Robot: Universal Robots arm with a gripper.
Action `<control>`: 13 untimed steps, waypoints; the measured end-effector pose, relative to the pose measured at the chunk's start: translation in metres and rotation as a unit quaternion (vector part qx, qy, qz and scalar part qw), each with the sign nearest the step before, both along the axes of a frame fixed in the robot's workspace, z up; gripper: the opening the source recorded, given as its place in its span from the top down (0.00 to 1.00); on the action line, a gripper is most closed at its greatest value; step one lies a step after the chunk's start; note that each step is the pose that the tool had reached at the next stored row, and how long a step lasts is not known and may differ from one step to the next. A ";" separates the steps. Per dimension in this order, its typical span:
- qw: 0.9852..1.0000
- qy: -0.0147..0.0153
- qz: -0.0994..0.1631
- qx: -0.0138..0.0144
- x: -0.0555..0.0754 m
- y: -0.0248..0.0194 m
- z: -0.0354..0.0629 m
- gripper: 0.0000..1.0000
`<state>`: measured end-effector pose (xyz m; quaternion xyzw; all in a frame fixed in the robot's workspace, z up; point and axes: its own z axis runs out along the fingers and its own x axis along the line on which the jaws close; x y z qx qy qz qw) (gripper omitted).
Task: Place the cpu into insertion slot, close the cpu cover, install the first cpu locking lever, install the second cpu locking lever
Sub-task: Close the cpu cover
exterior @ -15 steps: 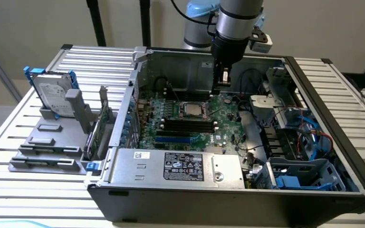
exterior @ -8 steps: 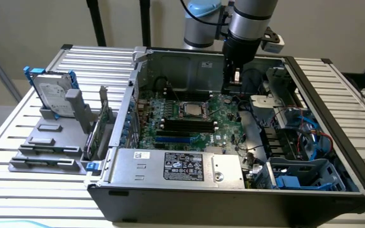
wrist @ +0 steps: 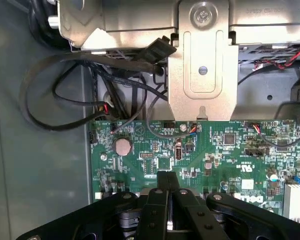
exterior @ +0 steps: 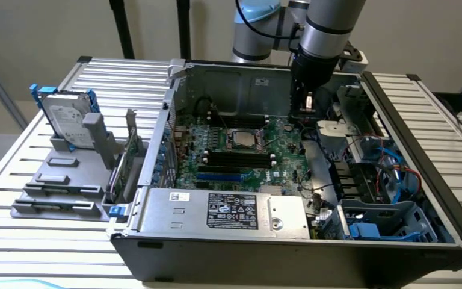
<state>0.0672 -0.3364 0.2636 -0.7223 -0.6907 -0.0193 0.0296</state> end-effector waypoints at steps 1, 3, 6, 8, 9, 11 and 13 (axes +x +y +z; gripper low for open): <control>1.000 0.000 0.000 0.000 0.000 0.0000 -0.0020 0.89; 1.000 0.000 0.000 0.000 0.000 0.0000 -0.0055 0.89; 1.000 0.000 0.001 0.000 0.000 0.0000 -0.0110 0.89; 1.000 0.000 0.001 0.000 0.000 0.0000 -0.0146 0.89; 1.000 0.000 0.001 0.000 0.000 0.0000 -0.0164 0.89; 1.000 0.000 0.001 0.000 0.000 0.0000 -0.0201 0.89; 1.000 0.001 0.001 0.000 -0.001 0.0000 -0.0229 0.89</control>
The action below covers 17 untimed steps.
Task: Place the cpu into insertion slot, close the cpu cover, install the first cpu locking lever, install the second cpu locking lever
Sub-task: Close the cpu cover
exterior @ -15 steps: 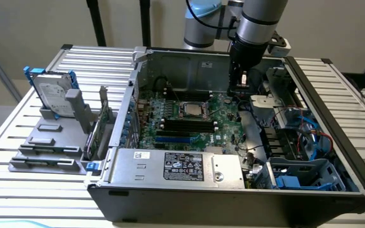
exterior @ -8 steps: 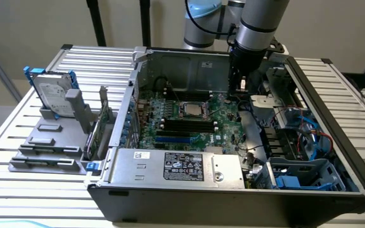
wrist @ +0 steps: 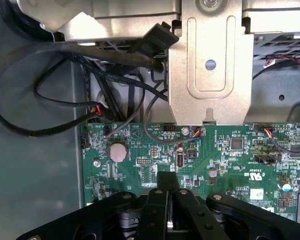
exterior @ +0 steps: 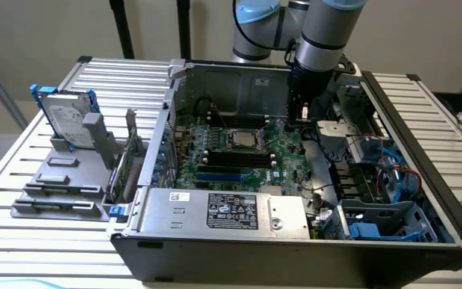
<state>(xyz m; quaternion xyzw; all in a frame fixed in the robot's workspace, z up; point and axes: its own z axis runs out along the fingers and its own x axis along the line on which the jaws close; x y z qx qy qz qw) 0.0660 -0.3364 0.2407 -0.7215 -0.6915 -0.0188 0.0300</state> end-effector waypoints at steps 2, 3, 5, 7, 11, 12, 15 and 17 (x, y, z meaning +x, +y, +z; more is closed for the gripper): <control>1.000 0.005 0.000 0.000 -0.002 0.0000 -0.0004 0.89; 1.000 0.008 0.000 0.000 -0.003 0.0000 -0.0005 0.89; 1.000 0.014 0.000 -0.001 -0.006 0.0000 -0.0005 0.89; 1.000 0.018 0.000 -0.001 -0.008 0.0000 -0.0004 0.89; 1.000 0.021 0.000 -0.002 -0.016 0.0000 -0.0001 0.89; 1.000 0.021 0.000 -0.002 -0.019 0.0000 -0.0001 0.89; 1.000 0.022 0.000 -0.002 -0.028 0.0000 0.0001 0.89; 1.000 0.022 0.000 -0.003 -0.034 -0.0001 0.0003 0.89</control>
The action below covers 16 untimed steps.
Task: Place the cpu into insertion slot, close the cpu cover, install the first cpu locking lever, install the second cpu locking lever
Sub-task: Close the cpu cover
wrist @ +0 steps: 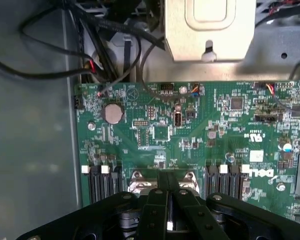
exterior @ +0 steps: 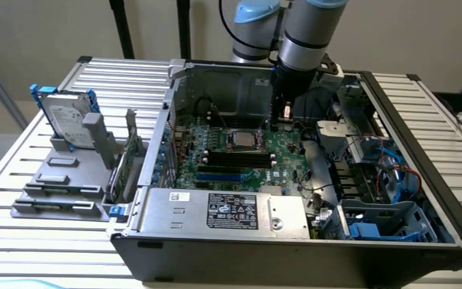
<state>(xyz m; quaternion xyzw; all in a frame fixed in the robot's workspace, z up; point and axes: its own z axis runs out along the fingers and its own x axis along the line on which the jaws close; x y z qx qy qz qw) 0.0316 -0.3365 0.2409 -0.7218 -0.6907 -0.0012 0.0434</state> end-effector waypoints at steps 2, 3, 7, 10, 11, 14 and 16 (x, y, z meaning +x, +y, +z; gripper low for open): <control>1.000 0.000 0.000 0.000 -0.007 0.0000 0.0000 0.89; 1.000 0.000 0.000 0.000 -0.011 0.0000 0.0000 0.89; 1.000 0.001 0.000 0.000 -0.025 -0.0001 0.0000 0.89; 1.000 0.005 0.000 -0.003 -0.032 0.0000 0.0000 0.89; 1.000 0.007 0.000 -0.005 -0.034 -0.0001 0.0000 0.89; 1.000 0.017 0.002 -0.013 -0.036 0.0001 0.0001 0.89; 1.000 0.024 0.006 -0.020 -0.037 0.0002 0.0001 0.89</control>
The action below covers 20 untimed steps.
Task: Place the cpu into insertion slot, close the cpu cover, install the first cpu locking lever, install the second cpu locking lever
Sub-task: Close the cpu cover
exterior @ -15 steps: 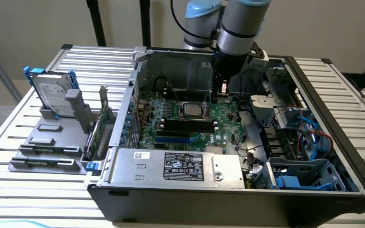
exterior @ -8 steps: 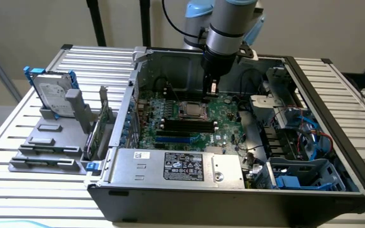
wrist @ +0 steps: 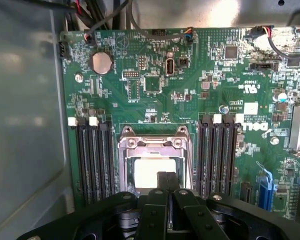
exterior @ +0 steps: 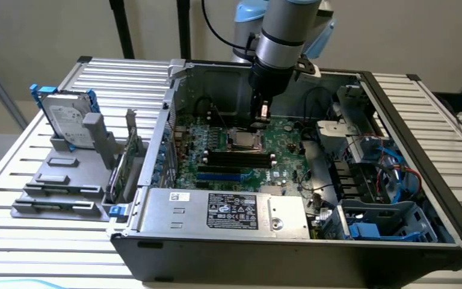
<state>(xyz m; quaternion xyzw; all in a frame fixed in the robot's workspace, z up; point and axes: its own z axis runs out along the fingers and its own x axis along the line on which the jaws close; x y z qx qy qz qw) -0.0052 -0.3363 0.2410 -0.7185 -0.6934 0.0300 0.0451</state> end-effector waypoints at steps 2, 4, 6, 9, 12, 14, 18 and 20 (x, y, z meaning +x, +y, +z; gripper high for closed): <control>1.000 0.006 0.004 -0.008 0.000 0.0002 0.0000 0.89; 1.000 0.013 0.008 -0.014 -0.001 0.0003 0.0000 0.89; 1.000 0.017 0.009 -0.015 -0.004 0.0003 0.0000 0.89; 1.000 0.017 0.009 -0.014 -0.006 0.0004 0.0000 0.89; 1.000 0.017 0.008 -0.013 -0.008 0.0004 -0.0002 0.89; 1.000 0.019 0.008 -0.013 -0.011 0.0004 -0.0004 0.89; 0.999 0.038 0.008 -0.012 -0.018 0.0004 -0.0003 0.89; 0.999 0.048 0.009 -0.012 -0.022 0.0004 -0.0004 0.89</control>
